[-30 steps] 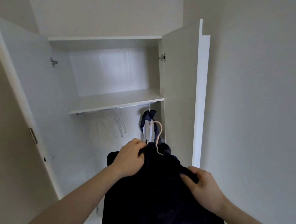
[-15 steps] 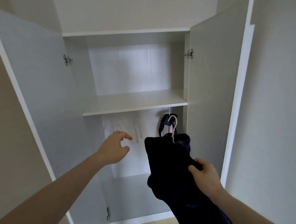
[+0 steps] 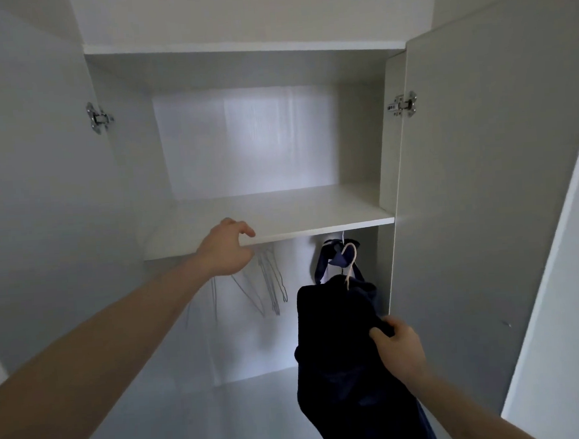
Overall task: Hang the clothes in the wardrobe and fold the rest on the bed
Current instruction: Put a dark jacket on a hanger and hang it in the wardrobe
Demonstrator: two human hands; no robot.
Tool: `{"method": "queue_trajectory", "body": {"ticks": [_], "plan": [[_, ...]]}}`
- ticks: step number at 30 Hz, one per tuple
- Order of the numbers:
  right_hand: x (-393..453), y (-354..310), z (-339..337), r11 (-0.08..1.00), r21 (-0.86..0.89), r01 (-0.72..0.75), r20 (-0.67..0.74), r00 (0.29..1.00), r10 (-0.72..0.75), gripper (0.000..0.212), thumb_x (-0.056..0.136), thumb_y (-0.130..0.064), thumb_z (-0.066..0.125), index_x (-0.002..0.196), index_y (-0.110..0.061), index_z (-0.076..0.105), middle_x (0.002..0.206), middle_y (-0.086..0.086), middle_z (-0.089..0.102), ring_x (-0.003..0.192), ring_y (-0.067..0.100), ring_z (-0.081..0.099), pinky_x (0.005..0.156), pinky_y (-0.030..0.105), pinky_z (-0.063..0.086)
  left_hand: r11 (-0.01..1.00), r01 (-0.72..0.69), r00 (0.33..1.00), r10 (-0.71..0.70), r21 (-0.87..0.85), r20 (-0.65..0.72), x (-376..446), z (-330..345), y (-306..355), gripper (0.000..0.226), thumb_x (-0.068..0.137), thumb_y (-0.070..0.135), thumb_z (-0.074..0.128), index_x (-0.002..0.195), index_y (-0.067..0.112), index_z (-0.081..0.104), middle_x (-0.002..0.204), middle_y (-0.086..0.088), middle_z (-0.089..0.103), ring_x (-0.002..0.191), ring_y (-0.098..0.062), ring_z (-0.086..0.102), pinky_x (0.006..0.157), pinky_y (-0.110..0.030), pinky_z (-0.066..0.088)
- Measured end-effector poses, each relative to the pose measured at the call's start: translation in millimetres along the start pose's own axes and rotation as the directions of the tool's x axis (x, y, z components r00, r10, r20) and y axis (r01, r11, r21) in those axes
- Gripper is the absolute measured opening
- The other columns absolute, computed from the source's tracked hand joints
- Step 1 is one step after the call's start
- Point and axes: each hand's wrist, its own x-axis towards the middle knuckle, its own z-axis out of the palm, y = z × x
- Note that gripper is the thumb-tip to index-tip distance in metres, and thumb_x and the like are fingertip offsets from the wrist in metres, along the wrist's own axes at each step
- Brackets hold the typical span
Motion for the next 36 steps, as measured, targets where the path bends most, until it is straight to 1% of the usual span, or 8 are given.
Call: {"method": "queue_trajectory", "body": {"ticks": [5,9,13,18,24,27,31,36], "plan": [[38,-12,34,0.998,-0.052,-0.024,0.001,1.0,0.024,0.009,0.095,-0.024,0.063,0.087,-0.023,0.066,0.08,-0.002,0.07,0.073,0.018,0.068,0.06,0.029,0.05,0.999,0.027,0.997,-0.029,0.031,0.071,47,2,-21,0.045,0.086,0.024,0.07,0.13,0.026,0.062,0.143,-0.009,0.046,0.131,-0.027,0.048,0.108,-0.033,0.039],[68,-21,56,0.994,-0.105,-0.03,-0.059,0.998,0.024,0.007,0.095,-0.023,0.062,0.094,-0.02,0.067,0.083,-0.004,0.069,0.075,0.013,0.065,0.062,0.03,0.05,0.997,0.047,0.993,-0.054,0.069,0.106,76,7,-28,0.048,0.086,0.023,0.069,0.133,0.025,0.06,0.149,-0.01,0.042,0.136,-0.029,0.045,0.114,-0.039,0.037],[99,-21,72,0.989,-0.118,-0.09,-0.091,0.993,0.08,0.011,0.094,-0.024,0.061,0.093,-0.014,0.065,0.087,0.004,0.068,0.083,0.027,0.065,0.076,0.04,0.056,0.994,0.053,0.992,-0.064,0.099,0.108,98,14,-33,0.048,0.086,0.024,0.068,0.134,0.026,0.059,0.152,-0.008,0.04,0.138,-0.03,0.043,0.114,-0.039,0.037],[141,-15,89,0.989,-0.106,-0.106,-0.077,0.992,0.098,0.009,0.094,-0.024,0.06,0.092,-0.016,0.063,0.084,0.002,0.067,0.076,0.023,0.064,0.069,0.036,0.053,0.987,0.031,0.991,-0.051,0.159,0.127,127,26,-39,0.048,0.09,0.029,0.067,0.136,0.026,0.057,0.153,-0.007,0.04,0.139,-0.03,0.042,0.115,-0.041,0.036],[196,-3,107,0.99,-0.115,-0.085,-0.074,0.994,0.077,0.01,0.094,-0.021,0.059,0.087,-0.014,0.059,0.079,0.003,0.065,0.07,0.022,0.063,0.064,0.034,0.052,0.982,0.06,0.987,-0.085,0.179,0.136,170,54,-49,0.049,0.101,0.053,0.052,0.141,0.025,0.055,0.154,-0.009,0.043,0.135,-0.032,0.047,0.115,-0.043,0.036],[226,2,111,0.989,-0.123,-0.079,-0.087,0.994,0.069,0.011,0.094,-0.021,0.057,0.085,-0.015,0.056,0.08,0.004,0.064,0.074,0.027,0.063,0.066,0.036,0.051,0.982,0.07,0.981,-0.1,0.177,0.164,192,72,-53,0.054,0.102,0.058,0.045,0.143,0.025,0.053,0.154,-0.009,0.044,0.137,-0.031,0.046,0.117,-0.046,0.035],[268,9,114,0.99,-0.13,-0.053,-0.086,0.995,0.042,0.014,0.094,-0.021,0.054,0.081,-0.017,0.051,0.079,0.005,0.063,0.074,0.029,0.063,0.071,0.042,0.057,0.98,0.109,0.969,-0.142,0.164,0.201,215,91,-64,0.061,0.102,0.064,0.038,0.148,0.026,0.049,0.158,-0.008,0.042,0.142,-0.031,0.042,0.119,-0.046,0.032],[314,12,126,0.983,-0.185,0.001,-0.07,0.997,-0.015,0.007,0.097,-0.022,0.053,0.097,-0.015,0.056,0.089,0.008,0.064,0.079,0.035,0.062,0.073,0.041,0.052,0.977,0.177,0.959,-0.199,0.122,0.201,225,117,-87,0.065,0.102,0.064,0.038,0.149,0.021,0.05,0.158,-0.006,0.045,0.143,-0.028,0.043,0.12,-0.04,0.03]]}}
